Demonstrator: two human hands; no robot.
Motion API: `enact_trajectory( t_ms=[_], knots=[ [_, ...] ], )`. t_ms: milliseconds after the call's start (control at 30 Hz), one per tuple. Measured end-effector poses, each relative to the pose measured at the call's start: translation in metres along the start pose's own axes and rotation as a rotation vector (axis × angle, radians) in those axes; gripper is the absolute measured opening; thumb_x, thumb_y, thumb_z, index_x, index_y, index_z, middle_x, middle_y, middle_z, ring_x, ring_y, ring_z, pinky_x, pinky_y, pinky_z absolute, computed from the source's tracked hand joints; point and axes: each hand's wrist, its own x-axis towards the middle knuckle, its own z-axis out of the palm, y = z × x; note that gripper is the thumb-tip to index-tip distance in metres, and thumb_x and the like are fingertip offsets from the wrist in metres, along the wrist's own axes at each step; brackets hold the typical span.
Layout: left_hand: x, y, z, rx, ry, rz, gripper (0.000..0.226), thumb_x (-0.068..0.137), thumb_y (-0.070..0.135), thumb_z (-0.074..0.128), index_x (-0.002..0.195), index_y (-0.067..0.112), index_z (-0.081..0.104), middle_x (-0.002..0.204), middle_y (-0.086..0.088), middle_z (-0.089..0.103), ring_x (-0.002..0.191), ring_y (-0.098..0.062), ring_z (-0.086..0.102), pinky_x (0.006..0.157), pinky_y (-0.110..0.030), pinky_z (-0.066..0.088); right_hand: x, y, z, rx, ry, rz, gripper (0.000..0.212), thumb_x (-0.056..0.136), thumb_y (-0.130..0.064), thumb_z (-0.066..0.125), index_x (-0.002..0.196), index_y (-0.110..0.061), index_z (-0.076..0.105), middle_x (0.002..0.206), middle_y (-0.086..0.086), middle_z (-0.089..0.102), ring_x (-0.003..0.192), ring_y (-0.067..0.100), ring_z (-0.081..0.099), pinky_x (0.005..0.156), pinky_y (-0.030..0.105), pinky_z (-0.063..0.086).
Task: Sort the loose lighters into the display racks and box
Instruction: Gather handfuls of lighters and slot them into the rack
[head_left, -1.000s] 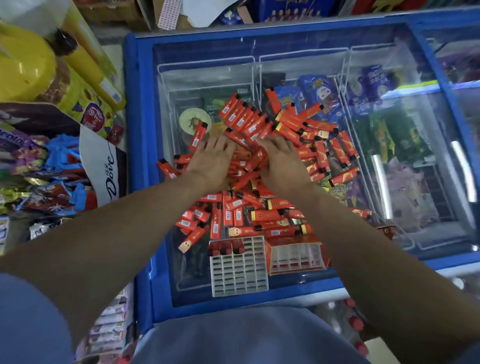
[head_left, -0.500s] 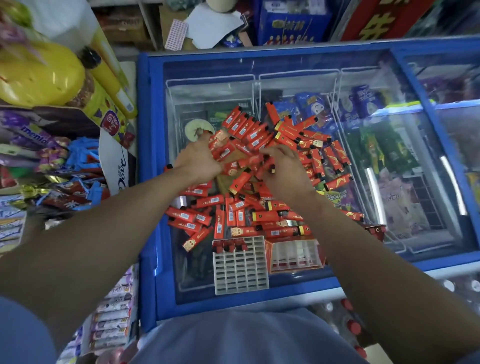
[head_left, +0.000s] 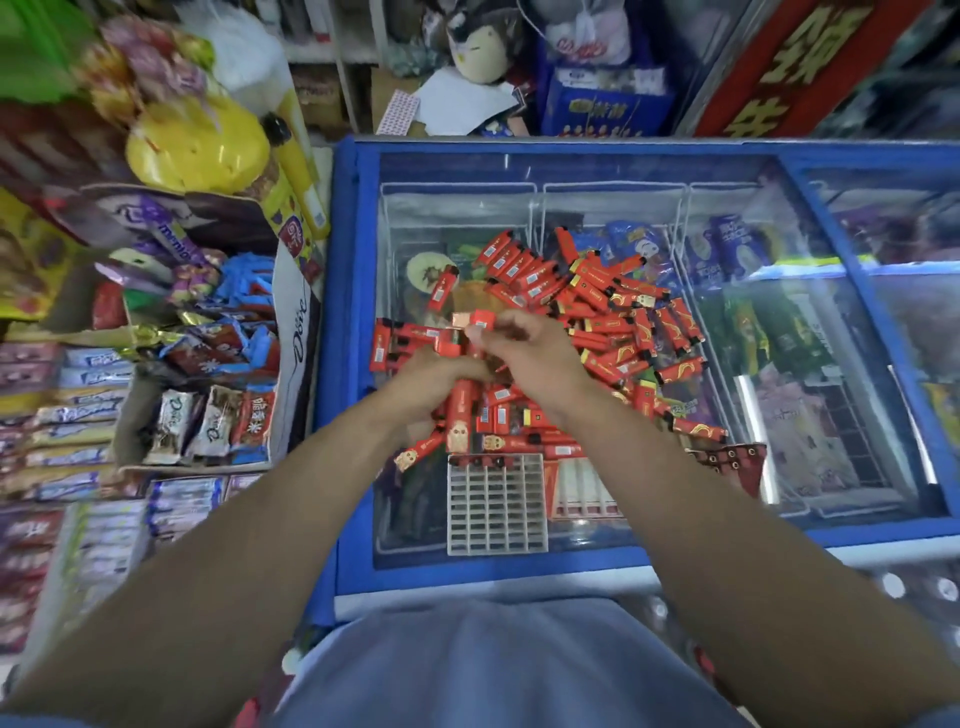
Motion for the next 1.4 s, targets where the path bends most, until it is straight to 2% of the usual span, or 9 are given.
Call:
enact_trajectory(
  t_ms=[100, 233, 333, 500, 800, 933, 1100, 1300, 1400],
  knots=[
    [-0.014, -0.006, 0.0, -0.168, -0.028, -0.096, 0.006, 0.082, 0.007, 0.075, 0.08, 0.008, 0.07, 0.068, -0.009, 0.064, 0.056, -0.02, 0.059, 0.059, -0.03, 0.054, -0.01, -0.005, 0.003, 0.225, 0.065, 0.115, 0.026, 0.096, -0.023, 0.07, 0.071, -0.024, 0.071, 0.079, 0.0, 0.075, 0.085, 0.025, 0.072, 0.094, 0.05, 0.056],
    [-0.03, -0.021, -0.002, -0.457, -0.001, -0.178, 0.009, 0.083, 0.013, 0.075, 0.081, 0.009, 0.067, 0.07, -0.002, 0.064, 0.057, -0.012, 0.058, 0.05, -0.024, 0.051, -0.026, -0.009, -0.008, 0.365, 0.125, 0.191, 0.017, 0.105, -0.023, 0.056, 0.095, -0.012, 0.065, 0.078, 0.006, 0.069, 0.076, 0.024, 0.067, 0.078, 0.04, 0.06],
    [-0.039, -0.036, -0.008, -0.593, 0.0, -0.182, 0.01, 0.083, 0.015, 0.073, 0.086, 0.01, 0.066, 0.075, -0.001, 0.062, 0.063, -0.012, 0.058, 0.054, -0.024, 0.052, -0.051, 0.008, -0.026, -0.026, -0.03, 0.188, 0.021, 0.099, -0.033, 0.065, 0.108, -0.017, 0.073, 0.074, 0.007, 0.066, 0.059, 0.019, 0.053, 0.054, 0.028, 0.048],
    [-0.049, -0.063, -0.014, -0.727, 0.06, -0.164, 0.009, 0.087, 0.014, 0.07, 0.091, 0.011, 0.063, 0.075, 0.0, 0.062, 0.064, -0.011, 0.057, 0.059, -0.025, 0.053, -0.088, 0.049, -0.045, -0.51, -0.012, 0.168, 0.035, 0.076, -0.041, 0.087, 0.085, -0.015, 0.065, 0.063, -0.004, 0.071, 0.041, 0.003, 0.051, 0.05, 0.023, 0.041],
    [-0.063, -0.085, 0.002, -0.701, 0.153, -0.168, 0.011, 0.089, 0.018, 0.069, 0.081, 0.012, 0.064, 0.068, -0.002, 0.063, 0.06, -0.014, 0.058, 0.061, -0.031, 0.052, -0.086, 0.092, -0.037, -0.957, -0.059, -0.089, 0.032, 0.095, -0.048, 0.064, 0.072, -0.037, 0.046, 0.074, -0.015, 0.051, 0.072, 0.015, 0.056, 0.062, 0.032, 0.047],
    [-0.065, -0.087, 0.002, -0.711, 0.194, -0.167, 0.011, 0.089, 0.017, 0.07, 0.081, 0.012, 0.065, 0.069, -0.002, 0.063, 0.059, -0.014, 0.059, 0.06, -0.03, 0.052, -0.083, 0.084, -0.032, -0.964, -0.076, -0.165, 0.026, 0.1, -0.049, 0.057, 0.109, -0.026, 0.062, 0.09, -0.006, 0.063, 0.082, 0.018, 0.062, 0.067, 0.032, 0.049],
    [-0.068, -0.089, 0.0, -0.697, 0.205, -0.175, 0.011, 0.088, 0.019, 0.071, 0.083, 0.012, 0.064, 0.069, -0.003, 0.063, 0.061, -0.015, 0.06, 0.066, -0.032, 0.05, -0.079, 0.08, -0.03, -1.043, -0.084, -0.235, 0.028, 0.1, -0.035, 0.061, 0.123, -0.02, 0.067, 0.115, 0.0, 0.066, 0.109, 0.019, 0.06, 0.087, 0.033, 0.049],
    [-0.07, -0.092, -0.003, -0.706, 0.205, -0.16, 0.017, 0.088, 0.019, 0.073, 0.1, 0.013, 0.062, 0.074, -0.002, 0.064, 0.063, -0.014, 0.063, 0.058, -0.029, 0.055, -0.076, 0.082, -0.027, -0.968, -0.053, -0.249, 0.022, 0.095, -0.027, 0.065, 0.116, -0.025, 0.058, 0.09, -0.002, 0.064, 0.083, 0.017, 0.061, 0.07, 0.026, 0.043],
    [-0.07, -0.092, -0.002, -0.711, 0.205, -0.163, 0.017, 0.088, 0.019, 0.072, 0.101, 0.013, 0.062, 0.074, -0.001, 0.065, 0.064, -0.014, 0.063, 0.061, -0.029, 0.055, -0.07, 0.082, -0.03, -0.953, -0.095, -0.246, 0.012, 0.094, -0.028, 0.067, 0.106, -0.027, 0.064, 0.092, -0.004, 0.067, 0.085, 0.017, 0.062, 0.076, 0.03, 0.049]
  ],
)
